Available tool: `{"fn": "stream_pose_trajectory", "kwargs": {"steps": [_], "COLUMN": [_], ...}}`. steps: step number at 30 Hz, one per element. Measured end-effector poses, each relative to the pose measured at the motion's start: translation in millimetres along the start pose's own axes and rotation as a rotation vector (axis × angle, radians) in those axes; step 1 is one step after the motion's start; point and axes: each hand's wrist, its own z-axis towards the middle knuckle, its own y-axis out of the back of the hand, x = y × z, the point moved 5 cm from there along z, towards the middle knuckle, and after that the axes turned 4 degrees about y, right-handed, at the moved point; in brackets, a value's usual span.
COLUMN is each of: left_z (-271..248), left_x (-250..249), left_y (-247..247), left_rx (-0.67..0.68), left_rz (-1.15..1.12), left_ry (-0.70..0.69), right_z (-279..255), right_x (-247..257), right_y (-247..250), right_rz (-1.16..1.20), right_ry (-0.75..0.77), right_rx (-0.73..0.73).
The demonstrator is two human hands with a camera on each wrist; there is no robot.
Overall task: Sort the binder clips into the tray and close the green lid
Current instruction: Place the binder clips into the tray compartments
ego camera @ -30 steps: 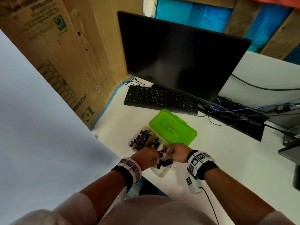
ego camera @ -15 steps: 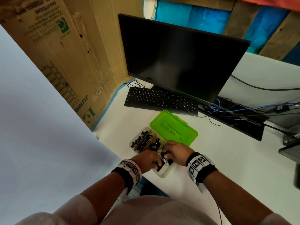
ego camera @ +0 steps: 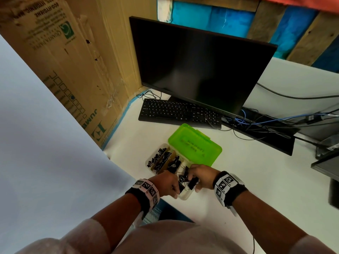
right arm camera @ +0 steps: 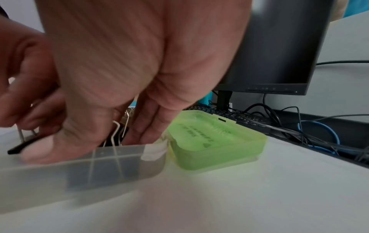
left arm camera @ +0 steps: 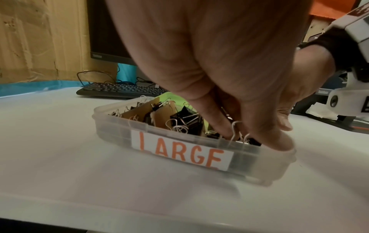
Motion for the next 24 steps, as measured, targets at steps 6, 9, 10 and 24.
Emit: {"fn": "stream_pose_trajectory", "kwargs": {"steps": [6,9,10,24], "left_z": [-9,-8,-9,-1], "left_x": [-5,23,37,76], "left_y": [26,58,65,46], "left_rx": [-0.254,-0.572,-0.639,-0.523], "left_rz": [0.002,0.002,-0.016,-0.181], "left_ry": [-0.082,0.076,0.177,0.539], "right_z": [-12,-18,-21,-33], "right_x": [-8,-30,-38,-86], "right_y": [6,20,24,-13], "right_rz": [0.345,0.256,0.224,0.925], "right_ry": [-0.021,-0.137,-0.193,-0.628], "right_rx": [-0.151,-0.428,-0.529,-0.566]}}
